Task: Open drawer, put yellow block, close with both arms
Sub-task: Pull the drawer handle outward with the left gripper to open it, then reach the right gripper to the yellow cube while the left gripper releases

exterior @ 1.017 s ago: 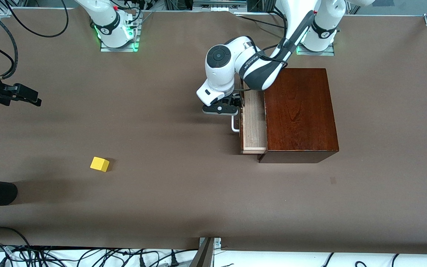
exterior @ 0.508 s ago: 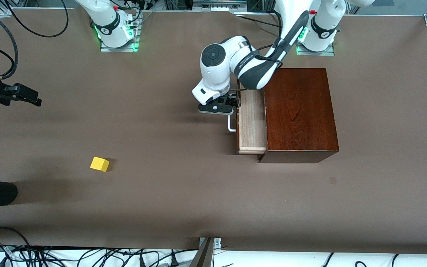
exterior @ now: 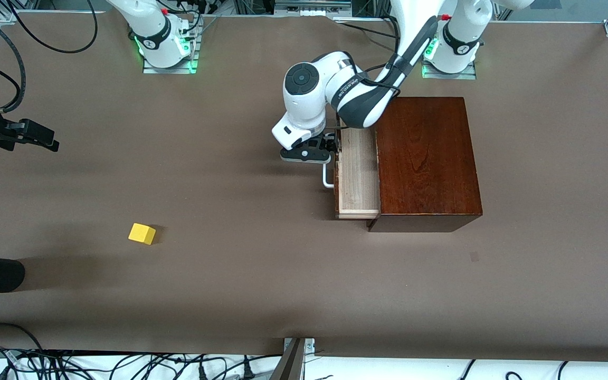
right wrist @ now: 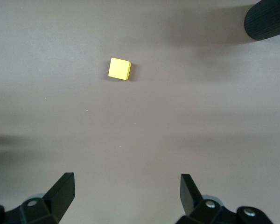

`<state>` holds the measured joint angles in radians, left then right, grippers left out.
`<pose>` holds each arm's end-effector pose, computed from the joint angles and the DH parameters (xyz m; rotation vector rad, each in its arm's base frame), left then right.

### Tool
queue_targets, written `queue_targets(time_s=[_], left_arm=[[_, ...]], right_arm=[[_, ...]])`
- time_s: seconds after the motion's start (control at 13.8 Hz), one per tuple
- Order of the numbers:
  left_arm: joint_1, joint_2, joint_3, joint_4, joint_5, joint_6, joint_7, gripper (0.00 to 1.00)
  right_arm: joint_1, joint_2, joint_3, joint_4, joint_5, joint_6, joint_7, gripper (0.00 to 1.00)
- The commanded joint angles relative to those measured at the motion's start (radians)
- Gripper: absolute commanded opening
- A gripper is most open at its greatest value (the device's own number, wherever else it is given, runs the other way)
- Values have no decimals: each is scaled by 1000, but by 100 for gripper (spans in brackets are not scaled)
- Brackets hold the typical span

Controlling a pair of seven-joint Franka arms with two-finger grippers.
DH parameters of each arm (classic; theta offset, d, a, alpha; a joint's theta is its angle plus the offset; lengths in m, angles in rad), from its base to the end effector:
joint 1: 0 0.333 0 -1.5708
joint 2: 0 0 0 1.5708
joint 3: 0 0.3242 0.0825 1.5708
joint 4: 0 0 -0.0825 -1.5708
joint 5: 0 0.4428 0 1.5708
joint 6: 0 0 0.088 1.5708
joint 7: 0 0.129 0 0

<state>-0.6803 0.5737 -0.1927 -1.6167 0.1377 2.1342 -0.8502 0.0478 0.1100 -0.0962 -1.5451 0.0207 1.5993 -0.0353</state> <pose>0.4887 -0.5495 0.2431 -3.0998 0.1104 0.0325 0.6458 -0.0259 0.5577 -3.1279 0.0219 0.0858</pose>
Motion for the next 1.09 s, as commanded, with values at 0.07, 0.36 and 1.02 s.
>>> queue_targets(time_s=[0.07, 0.36, 1.02], left_arm=[[-44, 25, -10, 58, -81, 69, -10, 100], [-5, -15, -7, 29, -78, 11, 60, 100], [16, -51, 9, 34, -79, -148, 62, 100]], right_arm=[[9, -4, -5, 2, -13, 5, 15, 100], [12, 23, 1, 16, -5, 36, 50, 100], [77, 256, 3, 158, -5, 246, 54, 100]])
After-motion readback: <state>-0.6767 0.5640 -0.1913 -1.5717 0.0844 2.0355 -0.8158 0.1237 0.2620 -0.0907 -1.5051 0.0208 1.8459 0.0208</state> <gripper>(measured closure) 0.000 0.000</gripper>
